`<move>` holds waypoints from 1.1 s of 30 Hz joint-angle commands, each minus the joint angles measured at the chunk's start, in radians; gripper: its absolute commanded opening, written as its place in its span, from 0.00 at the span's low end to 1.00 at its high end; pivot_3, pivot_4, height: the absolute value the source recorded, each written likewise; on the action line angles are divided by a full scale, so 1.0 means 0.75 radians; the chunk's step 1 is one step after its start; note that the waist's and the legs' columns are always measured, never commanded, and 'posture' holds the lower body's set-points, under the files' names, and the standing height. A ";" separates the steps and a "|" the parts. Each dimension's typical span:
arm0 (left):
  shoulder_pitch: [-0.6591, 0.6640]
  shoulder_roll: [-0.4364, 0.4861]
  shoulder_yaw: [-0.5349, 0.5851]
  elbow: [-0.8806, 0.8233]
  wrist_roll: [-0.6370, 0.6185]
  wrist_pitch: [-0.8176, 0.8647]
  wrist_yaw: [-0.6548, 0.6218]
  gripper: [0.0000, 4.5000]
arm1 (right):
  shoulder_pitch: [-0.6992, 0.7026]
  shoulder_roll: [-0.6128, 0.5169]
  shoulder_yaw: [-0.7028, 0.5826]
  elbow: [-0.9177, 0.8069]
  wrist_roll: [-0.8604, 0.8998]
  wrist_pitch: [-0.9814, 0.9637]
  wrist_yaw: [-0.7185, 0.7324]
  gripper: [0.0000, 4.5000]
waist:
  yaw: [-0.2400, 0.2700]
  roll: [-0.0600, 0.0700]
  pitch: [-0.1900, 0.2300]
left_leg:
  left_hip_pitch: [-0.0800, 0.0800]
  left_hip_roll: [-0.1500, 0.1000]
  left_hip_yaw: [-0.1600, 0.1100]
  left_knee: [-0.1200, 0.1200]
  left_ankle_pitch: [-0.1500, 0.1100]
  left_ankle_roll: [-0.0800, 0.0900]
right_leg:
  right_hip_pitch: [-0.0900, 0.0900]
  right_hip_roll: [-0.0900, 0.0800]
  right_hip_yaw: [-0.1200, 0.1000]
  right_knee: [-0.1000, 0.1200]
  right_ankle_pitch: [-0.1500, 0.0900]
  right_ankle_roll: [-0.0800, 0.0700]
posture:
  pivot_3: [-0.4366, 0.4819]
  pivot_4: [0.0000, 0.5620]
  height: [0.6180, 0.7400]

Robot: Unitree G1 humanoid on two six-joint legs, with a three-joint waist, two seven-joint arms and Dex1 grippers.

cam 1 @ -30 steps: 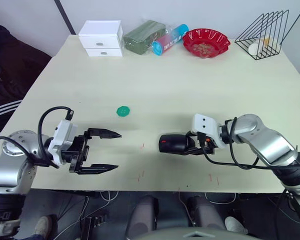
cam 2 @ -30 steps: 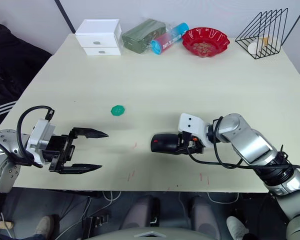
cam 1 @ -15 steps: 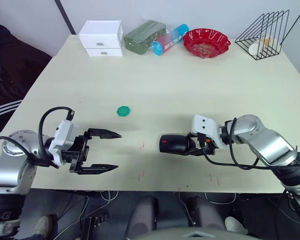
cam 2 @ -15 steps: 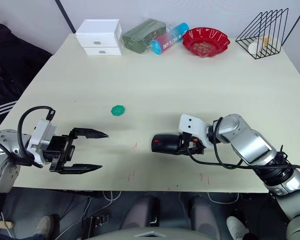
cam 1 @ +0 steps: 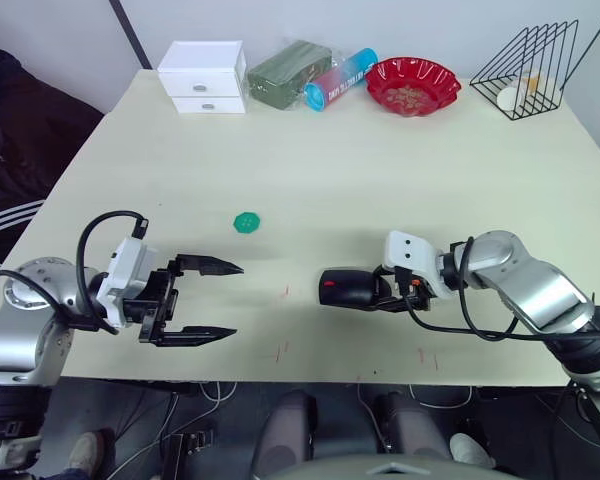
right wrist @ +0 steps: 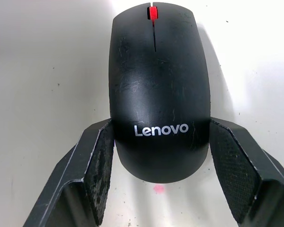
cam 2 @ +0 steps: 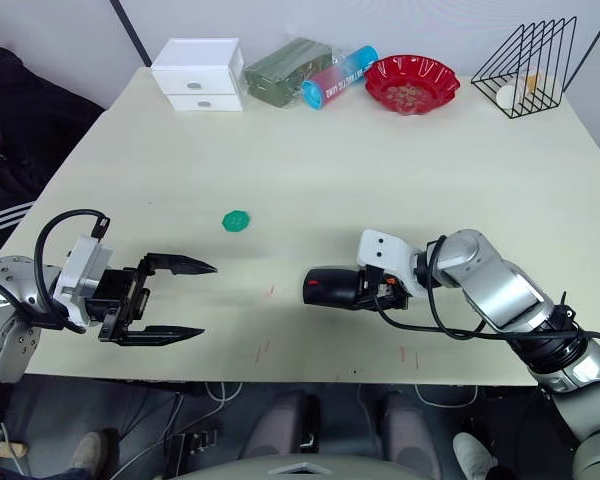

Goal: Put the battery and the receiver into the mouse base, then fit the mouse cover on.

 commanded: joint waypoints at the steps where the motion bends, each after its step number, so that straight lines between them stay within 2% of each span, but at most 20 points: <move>1: -0.005 0.003 0.045 -0.001 0.002 -0.023 -0.044 1.00 | 0.011 -0.004 -0.007 -0.022 -0.004 -0.005 -0.002 0.65 | 0.000 0.000 0.000 | 0.000 0.000 0.000 0.000 0.000 0.000 | 0.000 0.000 0.000 0.000 0.000 0.000 | 0.48 0.27 1.00; 14: -0.025 0.009 0.030 0.050 0.008 -0.051 -0.063 1.00 | 0.021 0.024 -0.026 -0.029 0.011 -0.010 -0.013 0.65 | -0.002 0.000 0.000 | 0.000 0.000 0.000 0.000 0.000 0.000 | 0.000 0.000 0.000 0.000 0.000 0.000 | 0.48 0.27 1.00; 16: -0.021 0.013 0.031 0.051 0.007 -0.056 -0.063 1.00 | 0.021 0.026 -0.021 -0.027 0.001 -0.022 -0.020 0.79 | -0.003 0.000 0.000 | 0.000 0.000 0.000 0.000 0.000 0.000 | 0.000 0.000 0.000 0.000 0.000 0.000 | 0.48 0.27 1.00; 33: -0.015 0.009 0.030 0.054 0.005 -0.075 -0.063 1.00 | 0.015 0.006 -0.062 -0.058 0.028 -0.037 0.024 0.79 | -0.011 0.000 0.000 | 0.000 0.000 0.000 0.000 0.000 0.000 | 0.000 0.000 0.000 0.000 0.000 0.000 | 0.48 0.27 1.00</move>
